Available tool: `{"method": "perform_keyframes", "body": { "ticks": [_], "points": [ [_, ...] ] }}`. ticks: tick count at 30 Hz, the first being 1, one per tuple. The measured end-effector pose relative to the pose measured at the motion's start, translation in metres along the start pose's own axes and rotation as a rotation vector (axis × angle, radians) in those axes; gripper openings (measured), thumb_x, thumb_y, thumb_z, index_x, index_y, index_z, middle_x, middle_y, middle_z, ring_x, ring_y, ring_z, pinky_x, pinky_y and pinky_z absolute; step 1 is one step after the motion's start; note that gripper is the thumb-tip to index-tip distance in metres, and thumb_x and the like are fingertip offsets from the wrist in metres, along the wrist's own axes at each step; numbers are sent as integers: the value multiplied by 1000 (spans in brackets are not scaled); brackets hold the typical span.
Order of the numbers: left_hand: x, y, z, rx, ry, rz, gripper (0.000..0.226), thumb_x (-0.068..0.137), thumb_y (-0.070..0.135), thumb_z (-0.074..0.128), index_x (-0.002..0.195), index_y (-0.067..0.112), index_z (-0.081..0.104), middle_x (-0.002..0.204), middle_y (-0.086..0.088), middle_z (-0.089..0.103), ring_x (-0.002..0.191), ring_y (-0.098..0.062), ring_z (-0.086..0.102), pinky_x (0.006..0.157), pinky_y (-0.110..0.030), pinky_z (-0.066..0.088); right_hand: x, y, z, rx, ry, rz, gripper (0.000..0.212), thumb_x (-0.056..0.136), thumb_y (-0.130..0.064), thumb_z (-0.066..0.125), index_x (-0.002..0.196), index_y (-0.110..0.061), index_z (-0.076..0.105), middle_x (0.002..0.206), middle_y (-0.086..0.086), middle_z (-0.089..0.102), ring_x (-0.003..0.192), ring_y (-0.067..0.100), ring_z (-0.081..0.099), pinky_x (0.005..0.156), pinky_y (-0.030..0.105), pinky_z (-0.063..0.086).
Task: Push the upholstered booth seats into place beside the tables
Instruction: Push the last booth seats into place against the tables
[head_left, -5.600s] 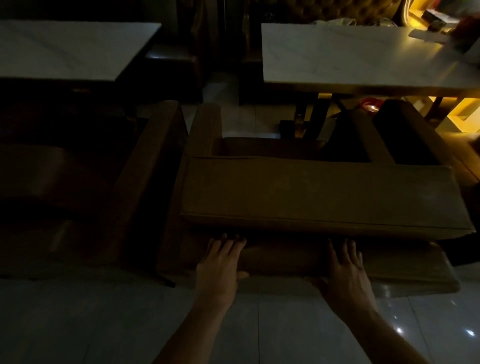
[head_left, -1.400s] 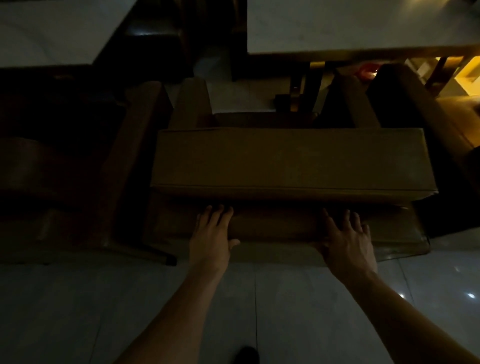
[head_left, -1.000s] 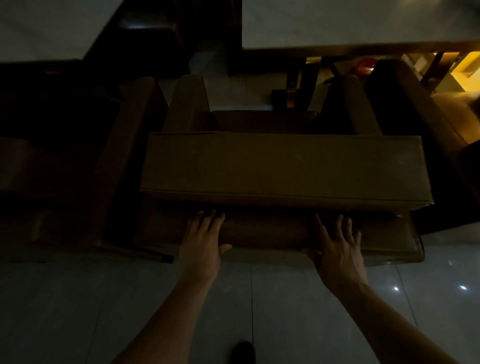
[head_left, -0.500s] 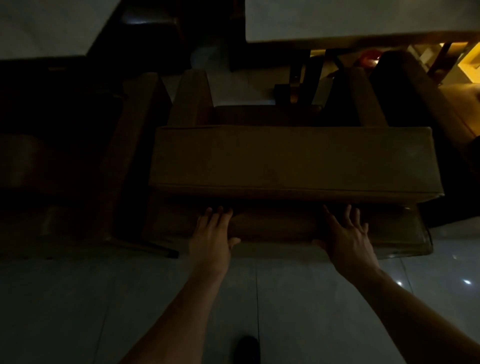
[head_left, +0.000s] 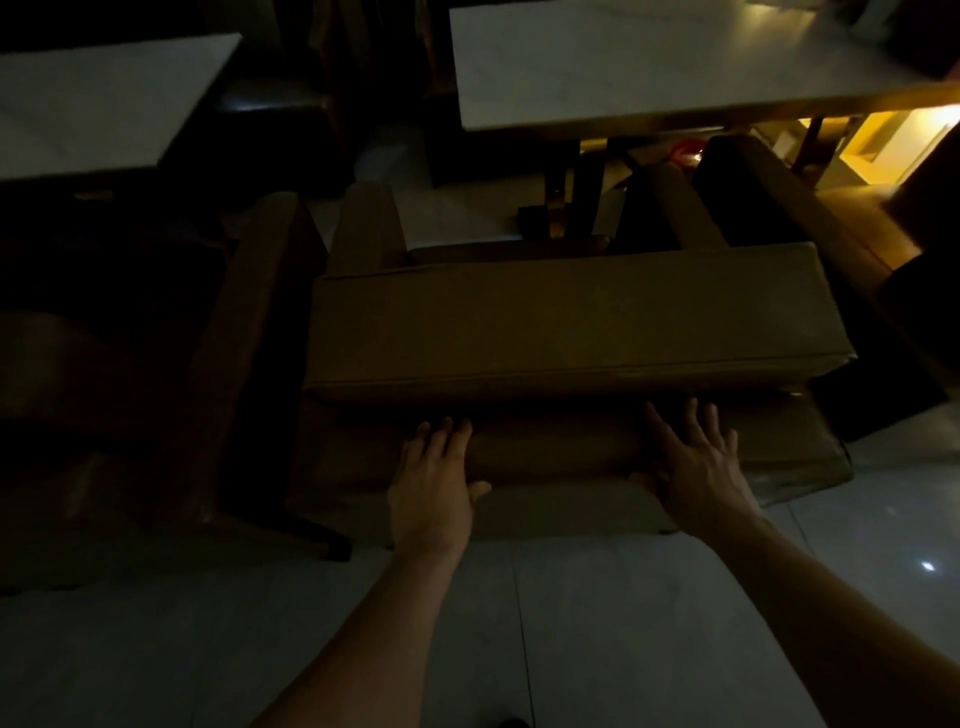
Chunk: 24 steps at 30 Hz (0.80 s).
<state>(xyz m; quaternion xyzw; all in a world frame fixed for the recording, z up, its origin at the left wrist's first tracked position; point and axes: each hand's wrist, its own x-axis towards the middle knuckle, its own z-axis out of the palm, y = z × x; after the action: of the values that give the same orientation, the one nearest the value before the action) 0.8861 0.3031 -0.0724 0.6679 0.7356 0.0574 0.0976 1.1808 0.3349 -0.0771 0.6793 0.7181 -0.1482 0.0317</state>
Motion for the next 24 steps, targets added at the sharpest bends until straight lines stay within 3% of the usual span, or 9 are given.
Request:
{"method": "perform_keyframes", "body": {
  "ticks": [3,9,11,14,19,24],
  "points": [
    [0,1,0,-11,-12,12,74,88,52,60,150,33,25,156,7,29,145,-20,15,108,-40,37,-1,4,-18,-18,-72,-4,91,93,-54,55,156,-33,-8,163,20,-11,148,42,-12,121,58,11],
    [5,7,-19,21,-135,8,76,89,56,54,152,31,18,159,3,20,146,-25,13,109,-45,33,-36,4,-55,11,-124,2,83,94,-57,52,157,-32,3,165,12,4,151,34,5,119,50,18],
    [4,19,-32,7,-170,-34,75,88,59,54,149,30,23,156,2,26,143,-26,23,107,-45,36,-47,6,-68,38,-127,34,83,94,-58,51,157,-32,3,165,12,5,151,33,6,121,50,18],
    [-1,44,-46,-52,-193,-20,69,89,60,52,147,32,28,149,3,36,133,-22,36,101,-42,42,-62,13,-85,57,-133,86,82,95,-55,51,157,-30,5,165,12,5,151,32,6,121,48,17],
    [-4,104,-52,-146,-237,101,67,90,63,45,148,35,26,150,8,35,133,-17,36,101,-40,42,-80,40,-105,122,-117,145,80,95,-54,50,157,-30,4,165,12,4,152,32,4,122,48,14],
    [-17,179,-55,-196,-322,201,66,91,61,46,148,37,24,150,12,34,133,-14,35,101,-38,41,-104,96,-120,135,-41,195,80,93,-59,50,156,-32,8,164,10,14,150,31,12,120,48,23]
  ]
}}
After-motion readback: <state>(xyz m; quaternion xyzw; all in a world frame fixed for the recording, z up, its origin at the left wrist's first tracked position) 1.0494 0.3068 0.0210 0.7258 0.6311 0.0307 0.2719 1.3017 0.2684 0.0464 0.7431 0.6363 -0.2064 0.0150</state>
